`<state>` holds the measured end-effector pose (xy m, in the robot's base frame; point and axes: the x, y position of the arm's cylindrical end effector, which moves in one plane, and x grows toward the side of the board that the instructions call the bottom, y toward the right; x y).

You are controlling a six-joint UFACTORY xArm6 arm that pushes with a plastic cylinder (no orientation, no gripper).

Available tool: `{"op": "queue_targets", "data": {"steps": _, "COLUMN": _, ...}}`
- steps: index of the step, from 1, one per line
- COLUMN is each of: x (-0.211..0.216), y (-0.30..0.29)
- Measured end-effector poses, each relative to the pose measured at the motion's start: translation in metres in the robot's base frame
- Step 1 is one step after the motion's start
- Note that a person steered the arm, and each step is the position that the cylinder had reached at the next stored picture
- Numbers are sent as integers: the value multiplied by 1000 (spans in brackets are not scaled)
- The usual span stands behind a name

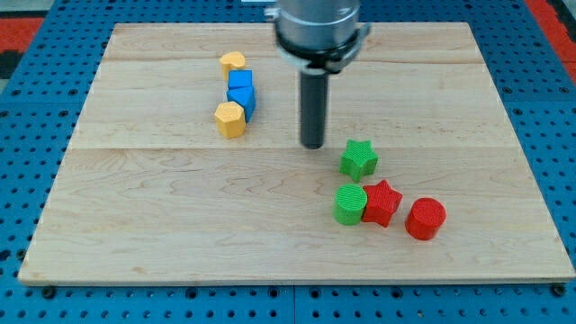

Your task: Move the green star into the red star

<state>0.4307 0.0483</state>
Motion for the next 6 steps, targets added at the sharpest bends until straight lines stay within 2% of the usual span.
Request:
{"op": "queue_targets", "data": {"steps": 1, "x": 57, "y": 31}}
{"op": "queue_targets", "data": {"steps": 2, "x": 49, "y": 24}}
{"op": "queue_targets", "data": {"steps": 3, "x": -26, "y": -18}}
{"op": "queue_targets", "data": {"steps": 4, "x": -74, "y": -51}}
{"op": "queue_targets", "data": {"steps": 5, "x": -180, "y": -22}}
{"op": "queue_targets", "data": {"steps": 6, "x": -207, "y": -104}}
